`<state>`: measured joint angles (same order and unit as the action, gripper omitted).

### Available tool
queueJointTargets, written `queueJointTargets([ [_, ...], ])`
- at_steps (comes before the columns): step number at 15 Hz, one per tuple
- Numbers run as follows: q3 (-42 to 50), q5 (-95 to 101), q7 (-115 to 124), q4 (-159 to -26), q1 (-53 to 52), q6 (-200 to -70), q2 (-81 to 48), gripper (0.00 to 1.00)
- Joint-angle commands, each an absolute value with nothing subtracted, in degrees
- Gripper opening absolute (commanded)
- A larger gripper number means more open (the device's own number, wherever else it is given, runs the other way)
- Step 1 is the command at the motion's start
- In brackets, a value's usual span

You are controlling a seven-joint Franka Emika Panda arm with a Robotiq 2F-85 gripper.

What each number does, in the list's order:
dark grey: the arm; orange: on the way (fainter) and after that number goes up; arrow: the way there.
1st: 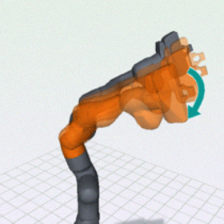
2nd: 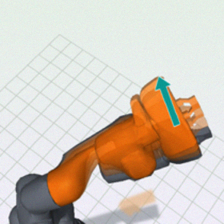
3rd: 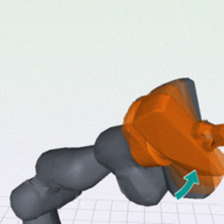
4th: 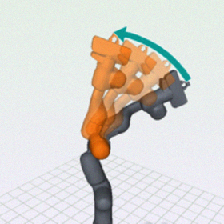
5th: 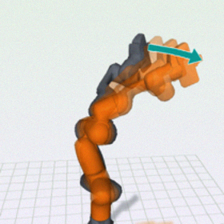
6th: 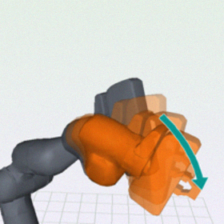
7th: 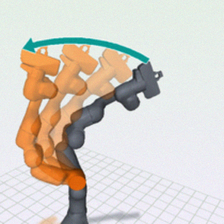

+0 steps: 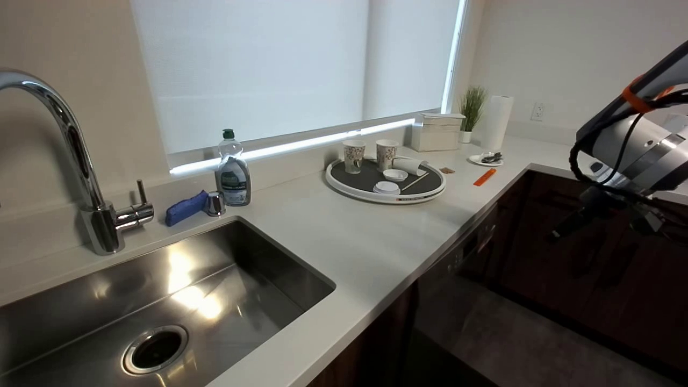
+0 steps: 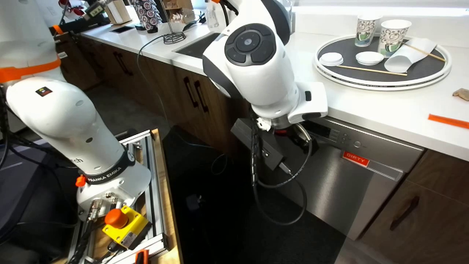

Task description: Press a button on the right side of the dish washing machine

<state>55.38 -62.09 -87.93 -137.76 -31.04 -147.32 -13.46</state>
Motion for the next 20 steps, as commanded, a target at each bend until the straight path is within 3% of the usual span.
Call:
queueJointTargets([
  [1,51.44,-67.34,-90.64,-135.42,-27.23,-147.48,-16.87,1.0],
  [6,47.19,-77.45,-99.75,-130.92,-22.27,-145.64,-21.46,1.0],
  [7,37.87,-75.55,-99.54,-130.25,-13.31,-147.97,-19.66,1.0],
  [11,24.0,-74.2,-101.67,-125.38,0.82,-147.2,-23.04,1.0],
  [12,28.36,-76.6,-103.42,-124.05,-3.05,-145.03,-25.41,1.0],
  [13,20.22,-73.34,-102.56,-123.61,4.86,-147.2,-24.44,1.0],
  [20,12.01,-73.02,-103.93,-117.28,11.85,-147.96,-29.83,1.0],
])
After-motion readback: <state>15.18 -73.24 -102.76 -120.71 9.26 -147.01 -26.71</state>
